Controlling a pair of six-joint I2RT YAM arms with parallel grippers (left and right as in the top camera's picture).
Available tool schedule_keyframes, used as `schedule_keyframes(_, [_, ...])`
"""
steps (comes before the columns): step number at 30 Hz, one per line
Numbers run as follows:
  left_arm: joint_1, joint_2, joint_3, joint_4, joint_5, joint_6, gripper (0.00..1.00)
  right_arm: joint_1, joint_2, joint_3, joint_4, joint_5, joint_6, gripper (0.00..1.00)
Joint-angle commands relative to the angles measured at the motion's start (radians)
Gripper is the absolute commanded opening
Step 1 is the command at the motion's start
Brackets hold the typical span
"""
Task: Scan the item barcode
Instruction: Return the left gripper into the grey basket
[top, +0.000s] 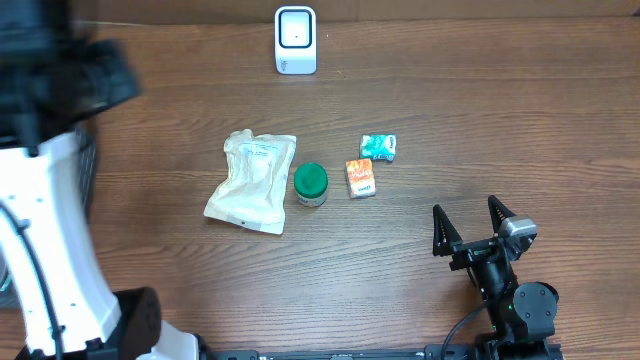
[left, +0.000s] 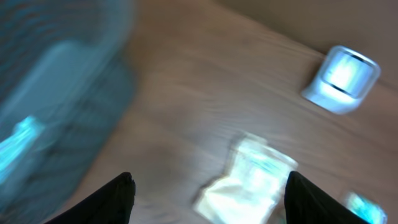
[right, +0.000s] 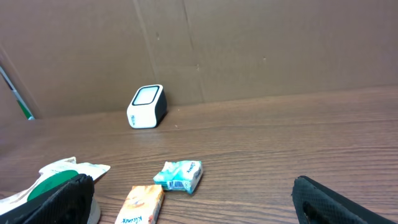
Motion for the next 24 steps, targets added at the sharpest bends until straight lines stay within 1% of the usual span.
schedule_keyframes(1, [0.179, -0.014, 0.000, -0.030, -0.005, -0.035, 0.64, 0.002, -0.009, -0.010, 0.004, 0.010, -0.003, 1.00])
schedule_keyframes(4, [0.332, -0.007, -0.019, -0.037, -0.002, -0.042, 0.64, 0.002, -0.009, -0.010, 0.005, 0.010, -0.003, 1.00])
schedule_keyframes(7, [0.453, 0.000, -0.050, -0.024, 0.003, -0.043, 0.64, 0.002, -0.009, -0.010, 0.004, 0.010, -0.003, 1.00])
schedule_keyframes(8, [0.505, 0.001, -0.079, -0.013, 0.003, -0.055, 0.64, 0.002, -0.009, -0.010, 0.004, 0.010, -0.003, 1.00])
schedule_keyframes(10, [0.570, 0.001, -0.135, 0.010, 0.003, -0.068, 0.64, 0.002, -0.009, -0.010, 0.005, 0.010, -0.003, 1.00])
schedule_keyframes(16, [0.632, 0.001, -0.330, 0.108, -0.007, -0.047, 0.65, 0.002, -0.009, -0.010, 0.005, 0.010, -0.003, 1.00])
schedule_keyframes(19, [0.645, 0.001, -0.464, 0.198, -0.055, -0.029, 0.66, 0.002, -0.009, -0.010, 0.005, 0.010, -0.003, 1.00])
schedule_keyframes(21, [0.651, 0.001, -0.525, 0.248, -0.058, -0.002, 0.67, 0.002, -0.009, -0.010, 0.004, 0.010, -0.003, 1.00])
schedule_keyframes(24, [0.654, 0.001, -0.617, 0.333, -0.059, 0.065, 0.64, 0.002, -0.009, -0.010, 0.005, 0.010, -0.003, 1.00])
